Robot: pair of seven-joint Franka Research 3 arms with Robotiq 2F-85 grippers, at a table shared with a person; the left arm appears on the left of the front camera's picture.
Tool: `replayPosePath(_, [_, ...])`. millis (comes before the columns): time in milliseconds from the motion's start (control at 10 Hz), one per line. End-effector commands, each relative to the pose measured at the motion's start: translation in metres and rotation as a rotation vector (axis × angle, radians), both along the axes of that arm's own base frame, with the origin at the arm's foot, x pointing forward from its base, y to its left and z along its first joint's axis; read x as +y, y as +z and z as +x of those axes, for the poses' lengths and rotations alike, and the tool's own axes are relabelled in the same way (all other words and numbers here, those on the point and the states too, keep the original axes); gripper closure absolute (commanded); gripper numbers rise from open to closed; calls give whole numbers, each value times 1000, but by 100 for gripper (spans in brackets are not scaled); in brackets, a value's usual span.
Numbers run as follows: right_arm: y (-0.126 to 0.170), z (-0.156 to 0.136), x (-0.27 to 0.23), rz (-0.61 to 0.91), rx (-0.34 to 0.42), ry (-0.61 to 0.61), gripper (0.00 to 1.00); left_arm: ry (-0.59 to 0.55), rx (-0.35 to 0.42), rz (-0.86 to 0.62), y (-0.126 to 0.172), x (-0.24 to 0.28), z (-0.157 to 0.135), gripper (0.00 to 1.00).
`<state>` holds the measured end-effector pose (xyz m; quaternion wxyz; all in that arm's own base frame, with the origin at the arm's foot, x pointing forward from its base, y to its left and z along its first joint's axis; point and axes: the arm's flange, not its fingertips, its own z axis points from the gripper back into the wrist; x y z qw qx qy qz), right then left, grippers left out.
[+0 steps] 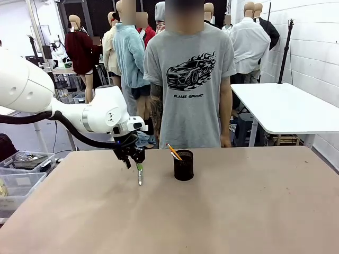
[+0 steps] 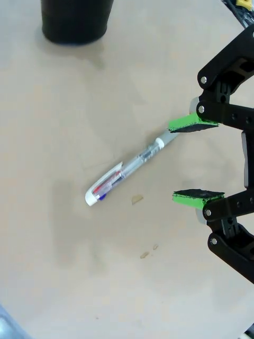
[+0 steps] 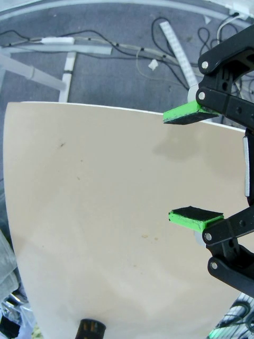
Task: Place the pens into the pen holder.
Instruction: Pick up a writing instrument from the table and place it into the Pen holder.
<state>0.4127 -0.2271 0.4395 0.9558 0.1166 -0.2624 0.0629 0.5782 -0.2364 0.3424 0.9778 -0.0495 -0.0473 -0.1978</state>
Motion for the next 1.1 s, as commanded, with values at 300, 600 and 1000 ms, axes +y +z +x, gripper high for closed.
replayPosePath(300, [-2,-1,0,-10,-1,11,22,113,13,96,-28,-24,24,42])
replayPosePath(600, [-2,-1,0,-10,-1,11,22,99,5,61,-32,-32,31,42])
replayPosePath(1000, [-2,-1,0,-10,-1,11,22,102,51,90,-40,-32,34,42])
